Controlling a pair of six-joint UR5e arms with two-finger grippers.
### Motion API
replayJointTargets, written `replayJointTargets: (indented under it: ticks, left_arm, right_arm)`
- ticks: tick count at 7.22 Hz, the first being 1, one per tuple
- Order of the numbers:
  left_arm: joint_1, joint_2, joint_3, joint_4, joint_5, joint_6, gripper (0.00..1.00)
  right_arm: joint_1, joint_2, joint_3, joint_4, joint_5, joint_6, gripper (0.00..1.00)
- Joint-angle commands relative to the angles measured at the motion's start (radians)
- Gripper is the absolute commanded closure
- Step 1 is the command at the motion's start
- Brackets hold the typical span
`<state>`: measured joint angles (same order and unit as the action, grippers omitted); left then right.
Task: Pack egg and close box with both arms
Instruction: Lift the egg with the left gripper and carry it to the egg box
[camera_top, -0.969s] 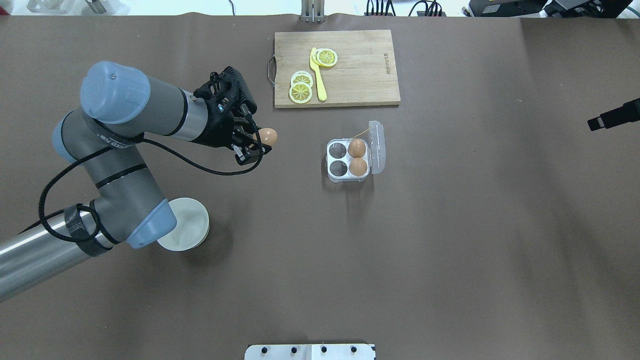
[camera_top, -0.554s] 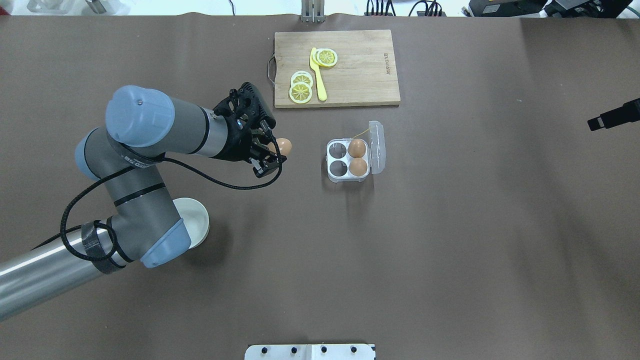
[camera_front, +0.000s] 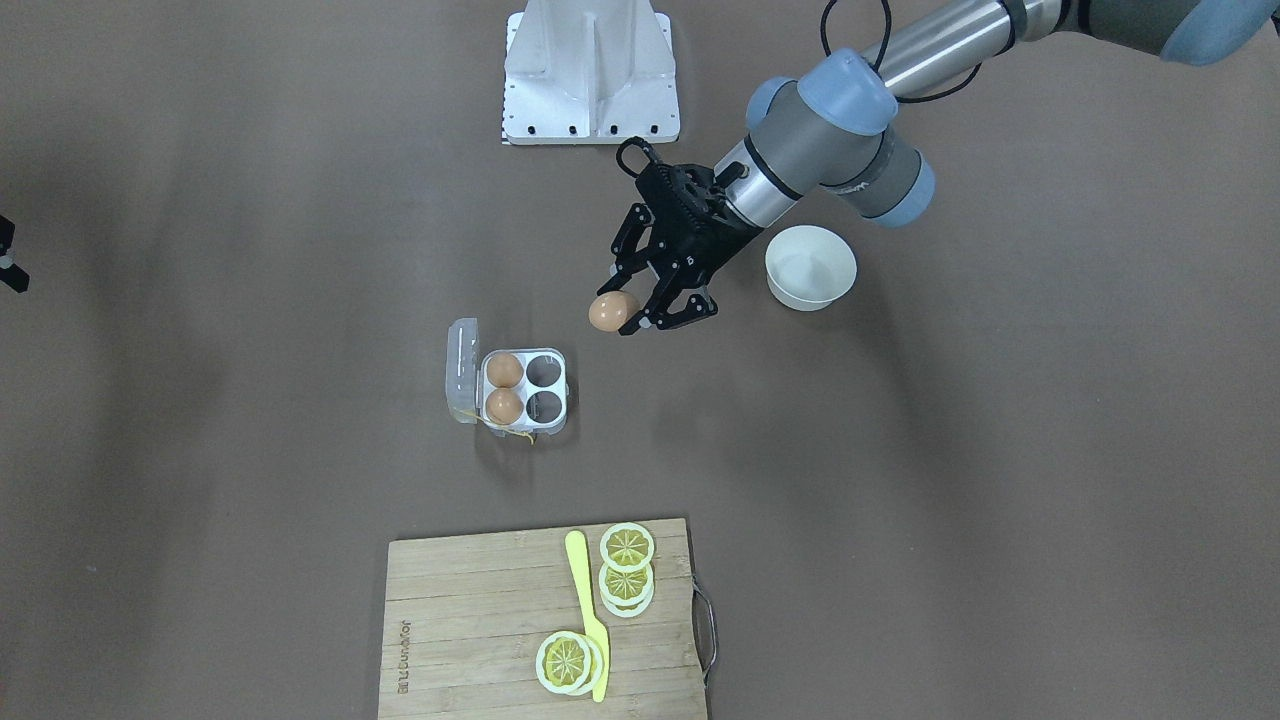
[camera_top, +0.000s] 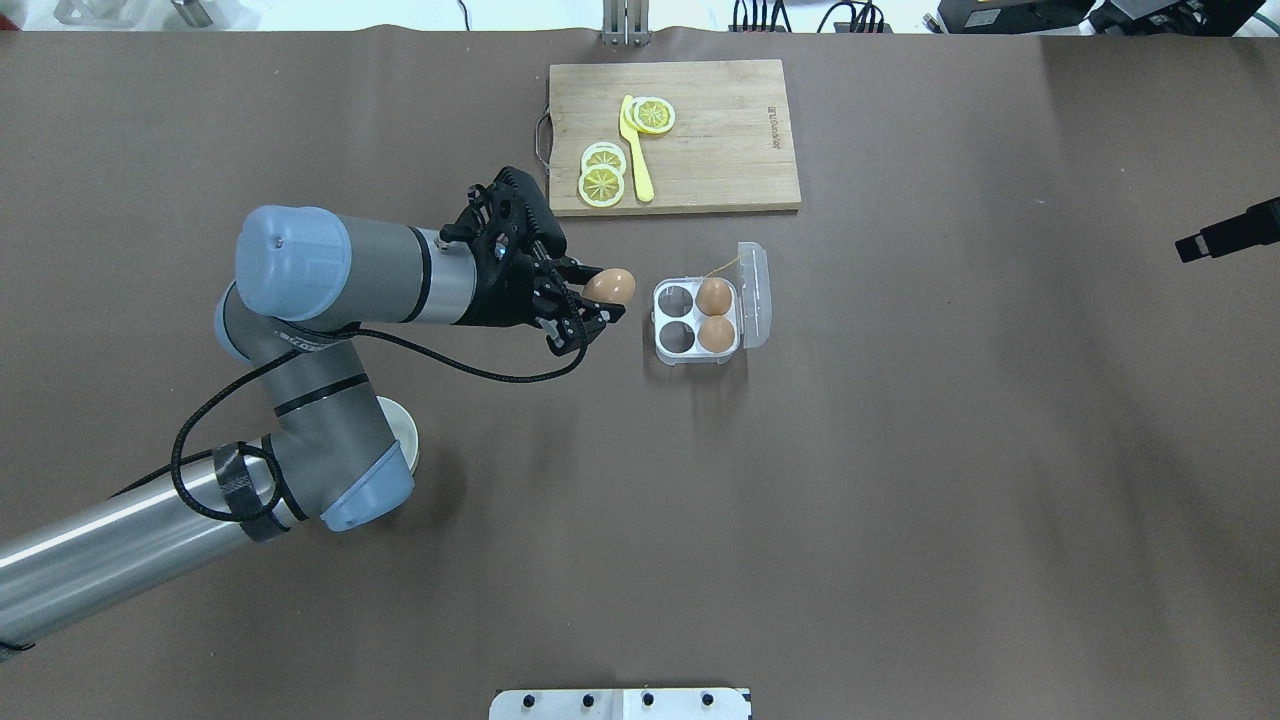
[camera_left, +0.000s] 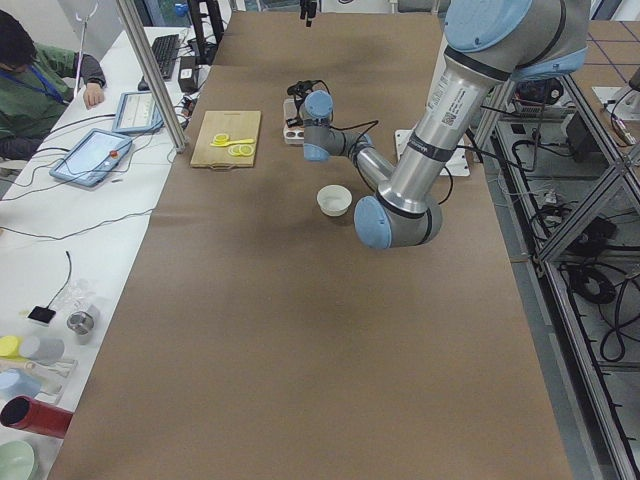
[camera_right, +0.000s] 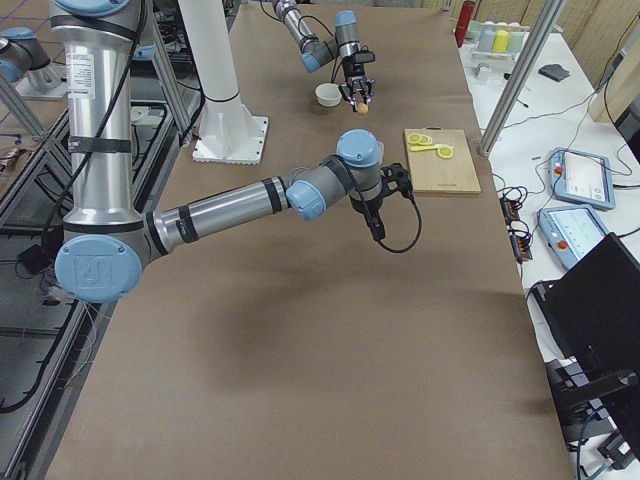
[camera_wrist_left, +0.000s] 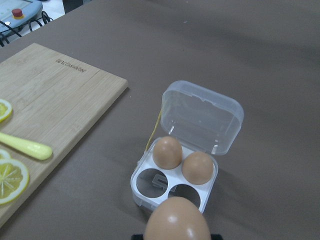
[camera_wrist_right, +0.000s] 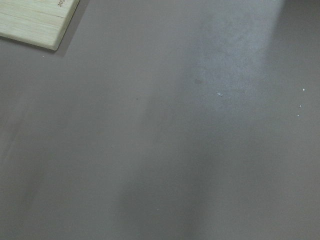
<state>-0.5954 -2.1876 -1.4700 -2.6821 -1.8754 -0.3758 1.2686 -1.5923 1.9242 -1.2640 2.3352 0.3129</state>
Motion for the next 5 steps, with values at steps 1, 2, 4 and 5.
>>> replayJointTargets:
  ticks: [1,2,4,5]
  left_arm:
    - [0.049,-0.043,0.097,-0.152,0.118,0.000,1.00]
    - [0.081,-0.067,0.134,-0.163,0.187,0.006,1.00]
    - [0.120,-0.084,0.216,-0.219,0.255,0.020,1.00]
    - [0.137,-0.101,0.236,-0.219,0.287,0.027,1.00]
  right_arm:
    - [0.000,0.002,-0.001,0.000,-0.001,0.000,0.00]
    - [0.000,0.002,-0.001,0.000,-0.001,0.000,0.00]
    - [0.000,0.002,-0.001,0.000,-0.001,0.000,0.00]
    - [0.000,0.002,-0.001,-0.002,-0.001,0.002,0.00]
